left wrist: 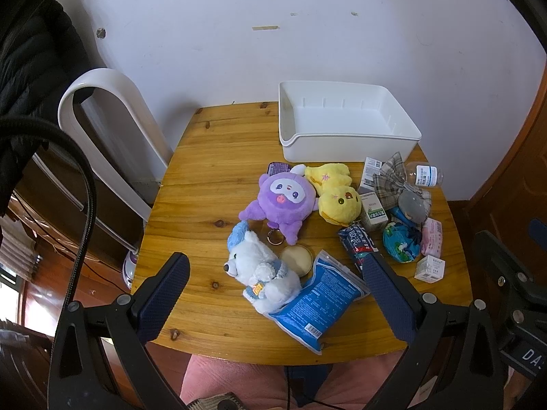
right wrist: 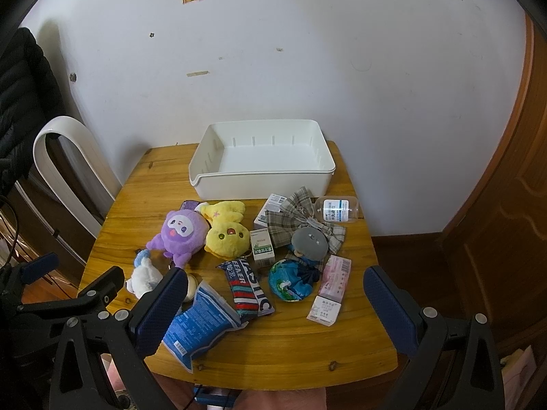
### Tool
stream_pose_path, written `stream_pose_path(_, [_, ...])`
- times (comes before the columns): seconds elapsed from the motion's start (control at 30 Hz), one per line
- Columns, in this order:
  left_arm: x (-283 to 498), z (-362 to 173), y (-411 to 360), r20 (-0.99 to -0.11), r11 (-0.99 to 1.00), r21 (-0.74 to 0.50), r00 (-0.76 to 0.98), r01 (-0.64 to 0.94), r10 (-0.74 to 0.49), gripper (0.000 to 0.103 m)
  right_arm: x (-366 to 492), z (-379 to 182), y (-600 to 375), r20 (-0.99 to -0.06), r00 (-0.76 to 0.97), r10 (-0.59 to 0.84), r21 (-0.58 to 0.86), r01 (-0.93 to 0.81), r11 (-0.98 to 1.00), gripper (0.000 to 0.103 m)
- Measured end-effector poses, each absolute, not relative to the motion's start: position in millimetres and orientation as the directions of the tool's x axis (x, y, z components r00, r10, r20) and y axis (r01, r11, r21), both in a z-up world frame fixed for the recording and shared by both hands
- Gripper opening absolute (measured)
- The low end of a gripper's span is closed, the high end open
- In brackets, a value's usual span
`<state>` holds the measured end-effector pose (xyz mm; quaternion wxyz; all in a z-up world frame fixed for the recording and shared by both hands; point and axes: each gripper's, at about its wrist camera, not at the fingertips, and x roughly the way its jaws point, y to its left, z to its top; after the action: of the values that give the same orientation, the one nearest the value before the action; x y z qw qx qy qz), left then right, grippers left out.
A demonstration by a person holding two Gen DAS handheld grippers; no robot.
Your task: Organize objects
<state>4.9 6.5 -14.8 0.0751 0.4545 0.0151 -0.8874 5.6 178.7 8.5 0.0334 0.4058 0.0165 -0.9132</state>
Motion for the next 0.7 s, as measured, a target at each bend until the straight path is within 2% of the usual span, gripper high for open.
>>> stream_pose_path(0.7, [-8,10,-37,-0.774,-0.977,0.044,-0.611,0.21,-0.166,0.101,9,15,173,-0.73,-0.681,-0.055,-0.009,0.09,-0.996,0.103])
